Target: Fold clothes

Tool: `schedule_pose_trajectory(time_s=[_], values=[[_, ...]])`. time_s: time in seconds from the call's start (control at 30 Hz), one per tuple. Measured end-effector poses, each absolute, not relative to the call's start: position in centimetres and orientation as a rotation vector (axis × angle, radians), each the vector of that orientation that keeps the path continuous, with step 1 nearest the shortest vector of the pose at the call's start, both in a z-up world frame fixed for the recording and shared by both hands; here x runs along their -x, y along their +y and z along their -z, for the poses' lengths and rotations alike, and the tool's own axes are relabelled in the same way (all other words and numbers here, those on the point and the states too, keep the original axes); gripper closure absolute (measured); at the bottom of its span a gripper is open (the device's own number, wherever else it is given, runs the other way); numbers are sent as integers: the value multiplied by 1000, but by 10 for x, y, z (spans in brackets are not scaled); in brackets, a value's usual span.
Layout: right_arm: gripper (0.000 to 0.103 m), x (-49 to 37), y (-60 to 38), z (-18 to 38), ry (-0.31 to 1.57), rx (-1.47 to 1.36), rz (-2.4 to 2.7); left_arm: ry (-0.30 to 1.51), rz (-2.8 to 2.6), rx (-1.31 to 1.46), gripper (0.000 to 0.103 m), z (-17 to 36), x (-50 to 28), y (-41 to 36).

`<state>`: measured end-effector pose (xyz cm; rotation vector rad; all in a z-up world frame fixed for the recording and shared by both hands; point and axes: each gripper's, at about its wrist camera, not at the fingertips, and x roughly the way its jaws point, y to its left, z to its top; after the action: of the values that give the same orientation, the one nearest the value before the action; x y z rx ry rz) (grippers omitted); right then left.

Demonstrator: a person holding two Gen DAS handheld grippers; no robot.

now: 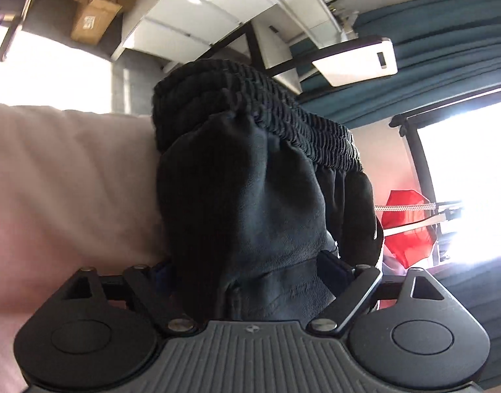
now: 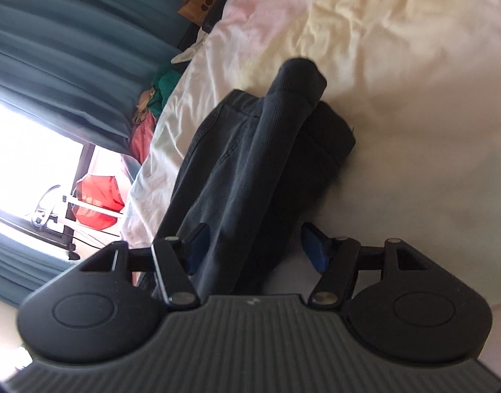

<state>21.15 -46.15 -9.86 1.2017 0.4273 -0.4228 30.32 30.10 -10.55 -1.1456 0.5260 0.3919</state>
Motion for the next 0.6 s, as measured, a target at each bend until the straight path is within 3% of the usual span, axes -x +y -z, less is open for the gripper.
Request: schedule_pose_trajectory(time_s=[0.1, 0.13, 0.17, 0.23, 0.27, 0.33, 0.6], values=[[40, -230, -468, 109, 380, -1232, 433, 461, -432, 1098, 35, 111, -329, 293], [49, -234, -470, 109, 370, -1230, 443, 444, -442, 1088, 44, 114, -338, 290], [68, -237, -473, 109, 366, -1226, 454, 432, -448, 1081, 50, 117, -348, 287], [84, -240, -478, 106, 371, -1210, 454, 440, -447, 1063, 69, 114, -362, 283], [87, -242, -480, 104, 375, -1202, 452, 450, -445, 1054, 74, 112, -368, 282], [90, -241, -480, 95, 379, -1153, 445, 451, -421, 1060, 84, 101, -371, 283], [92, -201, -471, 58, 349, -1136, 428, 468, -330, 1012, 87, 22, -318, 285]])
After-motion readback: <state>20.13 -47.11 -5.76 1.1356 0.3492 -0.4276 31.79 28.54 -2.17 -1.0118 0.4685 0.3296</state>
